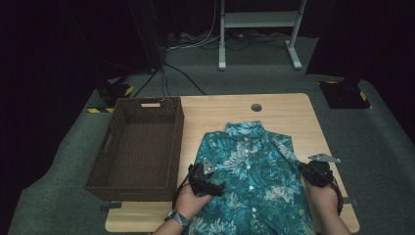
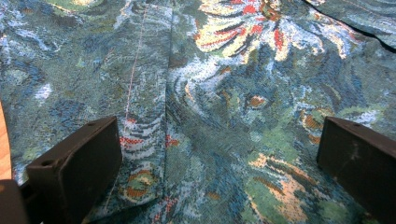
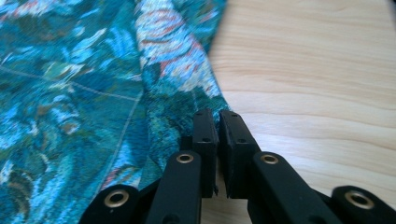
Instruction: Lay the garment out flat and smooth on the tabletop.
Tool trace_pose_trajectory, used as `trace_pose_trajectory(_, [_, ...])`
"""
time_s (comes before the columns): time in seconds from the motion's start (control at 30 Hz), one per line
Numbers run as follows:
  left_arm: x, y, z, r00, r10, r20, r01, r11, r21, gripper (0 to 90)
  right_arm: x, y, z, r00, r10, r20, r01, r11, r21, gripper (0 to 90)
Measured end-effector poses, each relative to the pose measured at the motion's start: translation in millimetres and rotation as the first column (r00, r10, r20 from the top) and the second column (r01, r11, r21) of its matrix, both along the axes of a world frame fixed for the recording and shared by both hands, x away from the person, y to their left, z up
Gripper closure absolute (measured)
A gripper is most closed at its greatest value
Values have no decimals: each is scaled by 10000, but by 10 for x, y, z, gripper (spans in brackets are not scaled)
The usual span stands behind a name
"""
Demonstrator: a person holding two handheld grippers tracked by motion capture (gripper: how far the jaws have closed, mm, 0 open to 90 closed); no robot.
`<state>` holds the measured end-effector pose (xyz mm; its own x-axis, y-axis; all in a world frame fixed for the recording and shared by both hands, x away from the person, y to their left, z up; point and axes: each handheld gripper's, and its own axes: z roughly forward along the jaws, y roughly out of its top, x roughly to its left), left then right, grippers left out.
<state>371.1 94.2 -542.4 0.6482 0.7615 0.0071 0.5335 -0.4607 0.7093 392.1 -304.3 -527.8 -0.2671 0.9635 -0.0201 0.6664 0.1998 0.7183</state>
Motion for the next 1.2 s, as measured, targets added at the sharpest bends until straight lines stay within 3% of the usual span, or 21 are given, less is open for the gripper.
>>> trace_pose_trajectory(0.17, [-1, -1, -1, 10000, 13, -8, -13, 10000, -13, 0, -63, -34, 167, 9979, -254, 596, 268, 9994, -227, 851])
trace_pose_trajectory(0.37, [-3, -2, -1, 10000, 44, -9, -44, 10000, -18, 0, -150, 86, 413, 9915, 149, 1291, -36, 9961, -876, 848])
trace_pose_trajectory(0.57, [-5, -1, 0, 10000, 48, -8, -48, 10000, 1, 0, -214, 230, 378, 9892, 786, 1238, -605, 9877, -1443, 847])
trace_pose_trajectory(0.77, [-5, -2, 0, 10000, 54, -9, -54, 10000, -3, 0, -267, 387, 233, 9889, 1213, 855, -1099, 9857, -1277, 842])
trace_pose_trajectory(1.0, [-6, -2, 0, 10000, 59, -15, -59, 10000, -5, 0, -338, 563, 122, 9824, 1824, 393, -1782, 9796, -925, 802])
trace_pose_trajectory(1.2, [-6, -1, 0, 10000, 58, -13, -58, 10000, -3, 0, -395, 570, 181, 9792, 1949, 563, -1928, 9804, -395, 680])
